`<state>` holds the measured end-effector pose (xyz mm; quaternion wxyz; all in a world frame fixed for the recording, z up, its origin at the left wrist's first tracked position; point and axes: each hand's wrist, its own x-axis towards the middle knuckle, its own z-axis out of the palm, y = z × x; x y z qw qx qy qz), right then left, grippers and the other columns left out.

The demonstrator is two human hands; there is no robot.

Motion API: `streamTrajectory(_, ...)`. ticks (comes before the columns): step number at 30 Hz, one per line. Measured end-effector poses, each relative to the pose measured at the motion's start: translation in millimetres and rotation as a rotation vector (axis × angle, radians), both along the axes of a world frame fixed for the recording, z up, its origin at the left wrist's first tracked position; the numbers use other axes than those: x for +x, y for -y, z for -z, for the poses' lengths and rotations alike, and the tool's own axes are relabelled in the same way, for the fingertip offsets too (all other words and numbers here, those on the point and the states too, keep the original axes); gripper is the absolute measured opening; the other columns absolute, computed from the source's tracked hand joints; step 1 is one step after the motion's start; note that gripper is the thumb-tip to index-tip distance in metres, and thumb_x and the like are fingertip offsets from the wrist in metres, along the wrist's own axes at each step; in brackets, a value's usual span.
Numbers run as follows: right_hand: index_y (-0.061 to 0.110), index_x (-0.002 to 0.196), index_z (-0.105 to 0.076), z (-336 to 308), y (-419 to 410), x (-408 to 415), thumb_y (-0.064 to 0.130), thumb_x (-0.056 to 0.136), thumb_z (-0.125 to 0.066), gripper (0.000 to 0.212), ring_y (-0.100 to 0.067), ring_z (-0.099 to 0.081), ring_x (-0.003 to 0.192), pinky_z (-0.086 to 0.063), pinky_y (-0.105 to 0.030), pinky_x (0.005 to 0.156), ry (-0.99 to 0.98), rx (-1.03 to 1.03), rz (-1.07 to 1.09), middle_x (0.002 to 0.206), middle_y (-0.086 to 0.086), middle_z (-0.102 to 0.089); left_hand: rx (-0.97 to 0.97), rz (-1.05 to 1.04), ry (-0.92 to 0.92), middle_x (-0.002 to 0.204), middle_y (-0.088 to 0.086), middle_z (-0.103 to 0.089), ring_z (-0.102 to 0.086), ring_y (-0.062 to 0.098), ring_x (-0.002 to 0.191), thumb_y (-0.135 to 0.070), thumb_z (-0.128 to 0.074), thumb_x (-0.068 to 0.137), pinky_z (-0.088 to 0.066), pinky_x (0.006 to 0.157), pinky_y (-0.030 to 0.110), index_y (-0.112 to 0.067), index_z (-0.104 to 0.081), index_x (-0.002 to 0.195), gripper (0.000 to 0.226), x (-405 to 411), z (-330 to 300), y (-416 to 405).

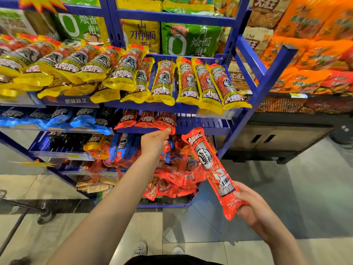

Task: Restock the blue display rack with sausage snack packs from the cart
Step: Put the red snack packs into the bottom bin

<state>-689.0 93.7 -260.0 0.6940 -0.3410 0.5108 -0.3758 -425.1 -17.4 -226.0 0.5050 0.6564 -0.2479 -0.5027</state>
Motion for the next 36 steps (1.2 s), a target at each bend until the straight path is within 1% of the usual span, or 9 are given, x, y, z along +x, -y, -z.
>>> streamTrajectory(4, 0.008, 0.116, -0.064, -3, 3, -5, 0.033, 0.059, -0.078, 0.064, -0.023, -0.064, 0.087, -0.051, -0.033, 0.075, -0.036, -0.026, -0.023, 0.106, -0.019, -0.068, 0.039, 0.083, 0.026, 0.102, 0.012, -0.066, -0.059, 0.019, 0.085, -0.03, -0.065, 0.087, -0.048, 0.073, 0.032, -0.004, -0.064, 0.109, 0.034, -3, -5, -3)
streamTrajectory(7, 0.003, 0.118, -0.061, -13, 11, -15, 0.021, 0.069, -0.062, 0.052, -0.028, -0.063, 0.093, -0.053, -0.033, 0.078, -0.022, -0.06, -0.059, 0.111, -0.022, -0.067, 0.048, 0.188, 0.109, 0.101, 0.014, -0.063, -0.058, 0.017, 0.086, -0.033, -0.059, 0.09, -0.049, 0.076, 0.032, -0.006, -0.062, 0.112, 0.035, 1, -5, -17)
streamTrajectory(12, 0.012, 0.105, -0.072, -53, 36, -27, 0.022, 0.055, -0.066, 0.051, -0.015, -0.067, 0.08, -0.053, -0.02, 0.061, -0.121, -0.147, -0.251, 0.101, -0.012, -0.072, -0.248, 0.447, 0.52, 0.133, -0.009, -0.045, -0.043, 0.005, 0.12, -0.041, -0.061, 0.087, -0.033, 0.101, 0.026, -0.021, -0.044, 0.136, 0.055, 9, -13, -65)
streamTrajectory(15, 0.015, 0.103, -0.071, -69, 56, -24, 0.033, 0.048, -0.065, 0.058, -0.008, -0.062, 0.072, -0.048, -0.018, 0.057, -0.272, -0.168, -0.368, 0.093, -0.004, -0.072, -0.402, 0.72, 0.782, 0.132, -0.019, -0.041, -0.034, -0.001, 0.127, -0.048, -0.066, 0.077, -0.028, 0.107, 0.024, -0.03, -0.045, 0.134, 0.065, 12, -19, -87)
streamTrajectory(19, 0.015, 0.092, -0.068, -79, 73, -9, 0.03, 0.053, -0.07, 0.042, -0.007, -0.059, 0.064, -0.047, -0.019, 0.053, -0.359, -0.221, -0.372, 0.077, 0.003, -0.069, -0.185, 0.909, 0.488, 0.11, -0.008, -0.067, -0.063, 0.006, 0.102, -0.028, -0.076, 0.077, -0.051, 0.092, 0.031, -0.027, -0.061, 0.117, 0.043, 10, -13, -108)
streamTrajectory(24, 0.011, 0.102, -0.066, -71, 76, 12, 0.021, 0.083, -0.068, 0.021, -0.014, -0.056, 0.067, -0.046, -0.021, 0.054, -0.402, -0.218, -0.298, 0.082, -0.005, -0.067, -0.191, 0.822, 0.235, 0.105, 0.002, -0.071, -0.066, 0.01, 0.092, -0.012, -0.072, 0.081, -0.051, 0.079, 0.02, -0.013, -0.068, 0.11, 0.03, 3, -2, -139)
streamTrajectory(29, 0.016, 0.114, -0.057, -58, 53, 36, 0.036, 0.082, -0.067, 0.039, -0.02, -0.065, 0.079, -0.051, -0.029, 0.07, -0.231, -0.118, 0.0, 0.098, -0.007, -0.068, -0.177, 0.572, 0.074, 0.093, 0.0, -0.073, -0.067, 0.007, 0.083, -0.011, -0.067, 0.083, -0.05, 0.071, 0.016, -0.009, -0.069, 0.103, 0.02, -9, 0, -148)
streamTrajectory(32, 0.014, 0.11, -0.057, -51, 16, 54, 0.042, 0.067, -0.068, 0.052, -0.021, -0.067, 0.079, -0.053, -0.033, 0.072, -0.163, -0.052, 0.003, 0.096, -0.009, -0.068, -0.179, 0.393, 0.026, 0.093, 0.003, -0.074, -0.067, 0.008, 0.083, -0.013, -0.066, 0.083, -0.05, 0.073, 0.018, -0.008, -0.07, 0.099, 0.018, -19, -3, -139)
streamTrajectory(36, 0.012, 0.111, -0.056, -44, -25, 80, 0.024, 0.072, -0.08, 0.047, -0.025, -0.068, 0.081, -0.058, -0.035, 0.069, -0.095, -0.029, -0.016, 0.096, -0.012, -0.07, -0.145, 0.272, 0.012, 0.084, 0.005, -0.073, -0.065, 0.009, 0.075, -0.016, -0.069, 0.082, -0.052, 0.073, 0.022, -0.005, -0.071, 0.093, 0.016, -31, -13, -117)
